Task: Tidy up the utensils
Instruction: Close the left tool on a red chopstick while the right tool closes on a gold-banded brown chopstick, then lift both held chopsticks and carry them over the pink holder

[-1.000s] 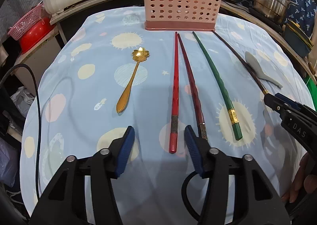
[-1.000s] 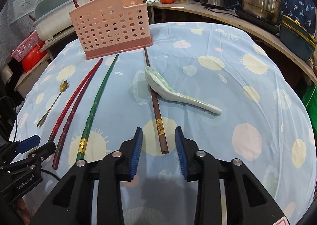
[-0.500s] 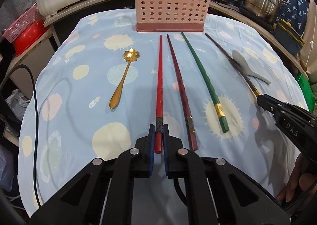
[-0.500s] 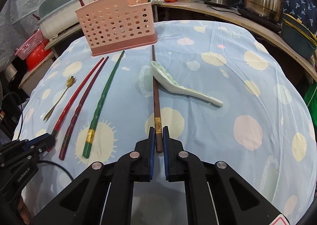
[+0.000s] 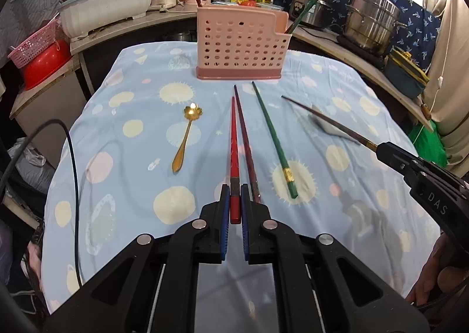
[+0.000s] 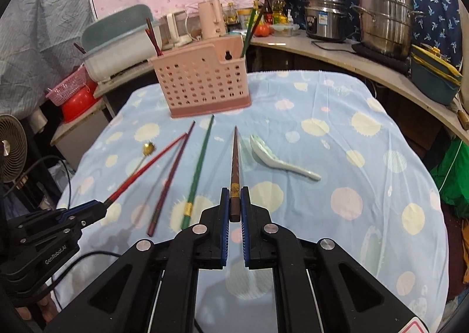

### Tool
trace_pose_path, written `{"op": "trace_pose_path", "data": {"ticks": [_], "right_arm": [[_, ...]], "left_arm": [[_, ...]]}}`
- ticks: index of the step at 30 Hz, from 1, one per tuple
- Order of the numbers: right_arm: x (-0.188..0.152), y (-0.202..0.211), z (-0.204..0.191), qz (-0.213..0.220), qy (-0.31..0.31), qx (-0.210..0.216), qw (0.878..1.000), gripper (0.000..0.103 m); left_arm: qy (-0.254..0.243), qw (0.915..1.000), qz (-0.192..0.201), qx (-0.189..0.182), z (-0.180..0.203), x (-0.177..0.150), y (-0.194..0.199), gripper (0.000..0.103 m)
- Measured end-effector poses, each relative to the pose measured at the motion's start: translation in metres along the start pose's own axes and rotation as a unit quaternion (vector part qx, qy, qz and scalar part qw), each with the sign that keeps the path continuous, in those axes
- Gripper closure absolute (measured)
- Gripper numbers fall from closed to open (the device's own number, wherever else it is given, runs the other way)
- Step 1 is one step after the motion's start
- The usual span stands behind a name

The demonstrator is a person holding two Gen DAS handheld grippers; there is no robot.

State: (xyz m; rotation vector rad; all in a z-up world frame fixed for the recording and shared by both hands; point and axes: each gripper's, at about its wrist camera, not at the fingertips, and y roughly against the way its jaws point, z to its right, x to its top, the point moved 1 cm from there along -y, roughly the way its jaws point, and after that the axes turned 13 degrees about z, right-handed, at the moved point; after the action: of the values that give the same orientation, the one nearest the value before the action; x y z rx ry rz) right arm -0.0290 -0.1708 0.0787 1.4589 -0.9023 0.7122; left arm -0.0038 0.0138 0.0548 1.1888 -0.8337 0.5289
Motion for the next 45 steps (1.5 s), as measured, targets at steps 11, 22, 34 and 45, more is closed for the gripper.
{"op": "trace_pose_path", "data": {"ticks": [11,22,34,45], "right_arm": [[0.043,0.007,-0.008,0.033,0.006,0.006,0.999,0.096],[0.132,0.007,-0.019,0.105,0.019,0.031,0.994,0.096],[0.229,-0.019,-0.033,0.171,0.04,0.036,0.984,0.096],[0.306,-0.068,-0.037,0.209,0.015,0.039,0.977,0.096]], "left_arm": [[0.001,0.9996,0.027,-0.005,-0.003,0.041,0.014,0.096],[-0.006,0.9958,0.091,-0.007,-0.006,0.126,0.029,0.096],[-0.021,0.9838,0.178,0.007,-0.003,0.244,0.033,0.096],[-0.026,0.9721,0.232,0.024,0.0,0.331,-0.002,0.096]]}}
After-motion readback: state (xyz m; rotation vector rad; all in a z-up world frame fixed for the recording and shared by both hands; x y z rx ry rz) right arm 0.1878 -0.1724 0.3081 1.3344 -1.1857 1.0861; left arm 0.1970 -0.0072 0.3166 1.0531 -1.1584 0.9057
